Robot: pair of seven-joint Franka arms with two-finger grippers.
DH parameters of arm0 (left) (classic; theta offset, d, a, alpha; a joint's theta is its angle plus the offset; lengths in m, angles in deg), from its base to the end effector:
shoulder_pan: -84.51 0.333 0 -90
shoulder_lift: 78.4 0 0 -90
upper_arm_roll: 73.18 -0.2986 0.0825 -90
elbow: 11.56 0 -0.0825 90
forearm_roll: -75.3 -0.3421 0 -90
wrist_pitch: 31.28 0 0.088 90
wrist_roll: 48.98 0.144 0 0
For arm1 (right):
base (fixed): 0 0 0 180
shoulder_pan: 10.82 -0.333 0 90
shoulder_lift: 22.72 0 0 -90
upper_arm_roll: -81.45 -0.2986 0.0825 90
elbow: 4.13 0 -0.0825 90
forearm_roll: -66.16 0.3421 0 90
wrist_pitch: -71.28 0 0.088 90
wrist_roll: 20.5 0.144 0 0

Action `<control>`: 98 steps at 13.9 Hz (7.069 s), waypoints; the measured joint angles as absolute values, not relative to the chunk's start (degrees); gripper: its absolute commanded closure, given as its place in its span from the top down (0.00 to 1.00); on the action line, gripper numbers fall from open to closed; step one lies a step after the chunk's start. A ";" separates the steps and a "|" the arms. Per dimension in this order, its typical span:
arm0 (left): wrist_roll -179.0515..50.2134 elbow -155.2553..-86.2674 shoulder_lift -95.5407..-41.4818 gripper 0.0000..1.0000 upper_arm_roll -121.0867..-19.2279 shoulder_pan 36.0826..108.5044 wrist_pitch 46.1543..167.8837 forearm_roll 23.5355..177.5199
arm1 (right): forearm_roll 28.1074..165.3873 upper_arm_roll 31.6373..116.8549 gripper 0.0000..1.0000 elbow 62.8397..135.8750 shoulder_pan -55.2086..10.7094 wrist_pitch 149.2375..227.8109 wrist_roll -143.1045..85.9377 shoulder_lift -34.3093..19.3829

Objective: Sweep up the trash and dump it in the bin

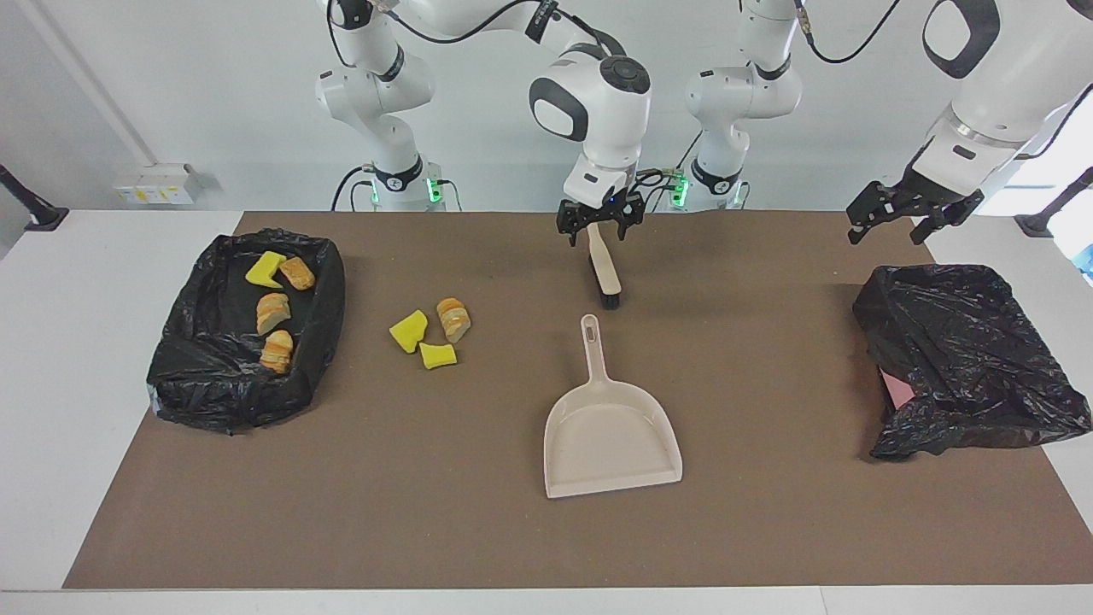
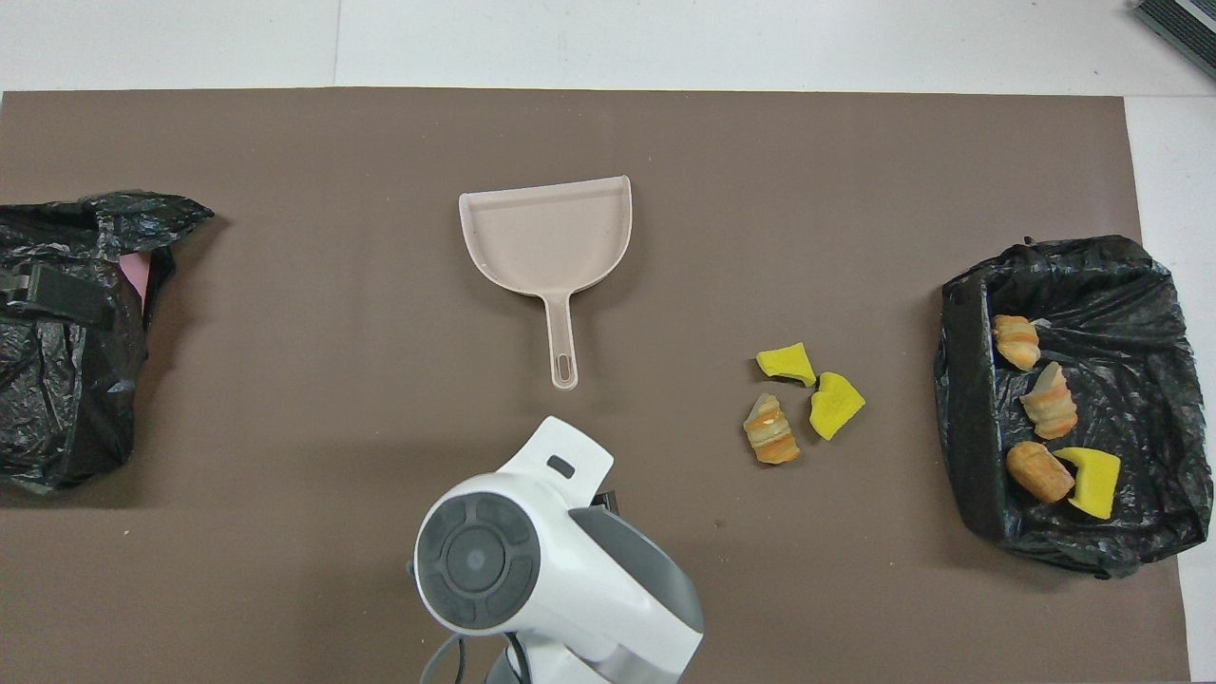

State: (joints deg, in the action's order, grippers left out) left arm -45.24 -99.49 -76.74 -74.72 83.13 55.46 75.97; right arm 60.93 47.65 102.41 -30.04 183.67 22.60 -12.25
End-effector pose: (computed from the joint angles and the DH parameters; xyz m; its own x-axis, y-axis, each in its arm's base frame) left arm 0.5133 -0.0005 0.5658 0.9968 -0.0631 -0.0489 -0.0625 -0.9979 0.0141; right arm 0.3479 0.4292 0.3951 0.9781 0.2027 -0.0477 0.2038 -0.9788 0.0191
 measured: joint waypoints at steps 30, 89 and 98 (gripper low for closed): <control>-71.14 -106.50 -60.42 1.00 -73.28 53.44 85.45 76.74 | 67.10 49.36 0.00 122.97 -29.05 177.83 18.34 -32.97; 12.27 -132.93 -73.80 0.00 -74.13 53.64 91.37 63.62 | 85.79 49.52 0.00 133.27 -18.68 202.92 4.05 -20.59; 10.46 -136.74 -74.11 0.00 -74.18 53.24 97.76 63.64 | 89.08 50.67 0.00 123.88 -20.13 193.96 5.85 -22.12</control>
State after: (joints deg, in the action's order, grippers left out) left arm 10.46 -136.74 -74.11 -74.18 53.24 97.76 63.64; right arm 89.08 50.67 123.88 -20.13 193.96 5.85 -22.12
